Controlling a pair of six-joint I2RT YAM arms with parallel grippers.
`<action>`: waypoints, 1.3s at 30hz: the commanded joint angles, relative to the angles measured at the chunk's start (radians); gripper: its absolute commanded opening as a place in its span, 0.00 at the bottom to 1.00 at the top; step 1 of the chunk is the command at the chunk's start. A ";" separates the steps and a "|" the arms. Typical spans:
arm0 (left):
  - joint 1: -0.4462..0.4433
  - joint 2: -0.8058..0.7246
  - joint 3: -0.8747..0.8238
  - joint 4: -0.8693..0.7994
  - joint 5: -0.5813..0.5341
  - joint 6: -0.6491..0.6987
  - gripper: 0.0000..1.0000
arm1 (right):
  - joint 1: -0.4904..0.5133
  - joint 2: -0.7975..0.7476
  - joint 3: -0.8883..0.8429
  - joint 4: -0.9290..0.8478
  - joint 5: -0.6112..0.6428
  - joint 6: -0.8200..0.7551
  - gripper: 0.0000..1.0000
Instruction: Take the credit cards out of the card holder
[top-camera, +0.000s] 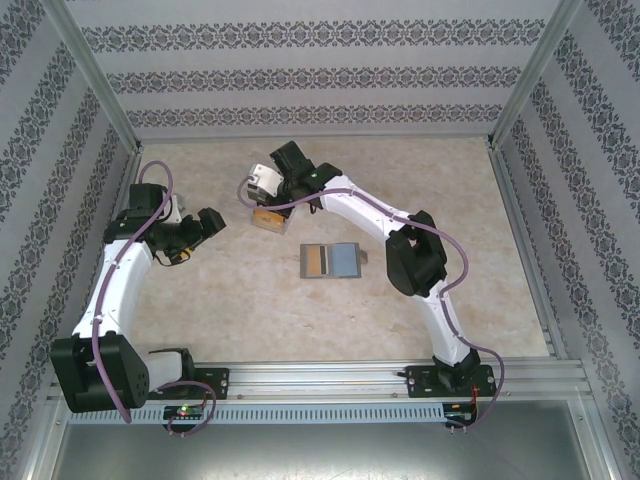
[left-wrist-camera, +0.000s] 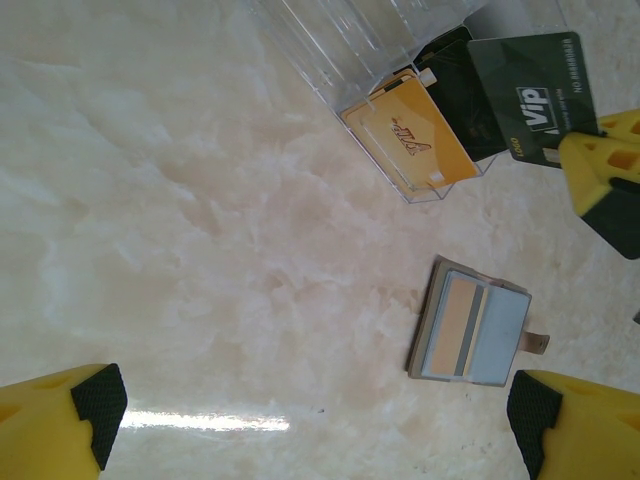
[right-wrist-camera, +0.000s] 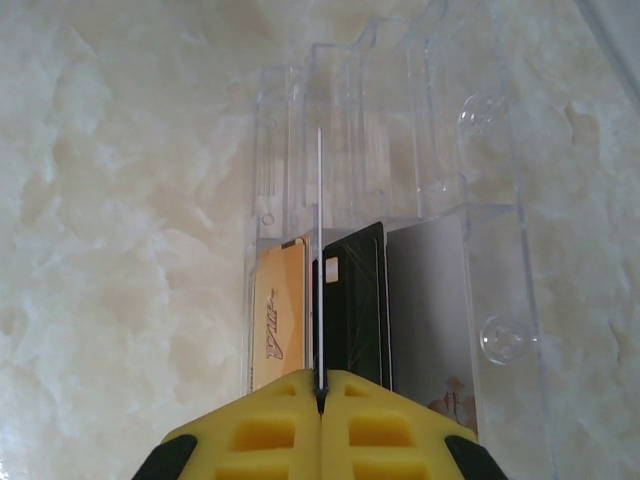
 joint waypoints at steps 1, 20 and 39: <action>0.014 -0.013 -0.011 -0.035 -0.004 0.029 1.00 | 0.002 0.025 0.037 -0.016 0.030 -0.038 0.00; 0.014 -0.001 -0.012 -0.033 0.011 0.032 1.00 | -0.012 0.097 0.059 -0.036 0.102 -0.055 0.01; 0.014 0.000 -0.013 -0.034 0.022 0.039 1.00 | -0.019 0.044 0.090 -0.051 0.088 0.102 0.24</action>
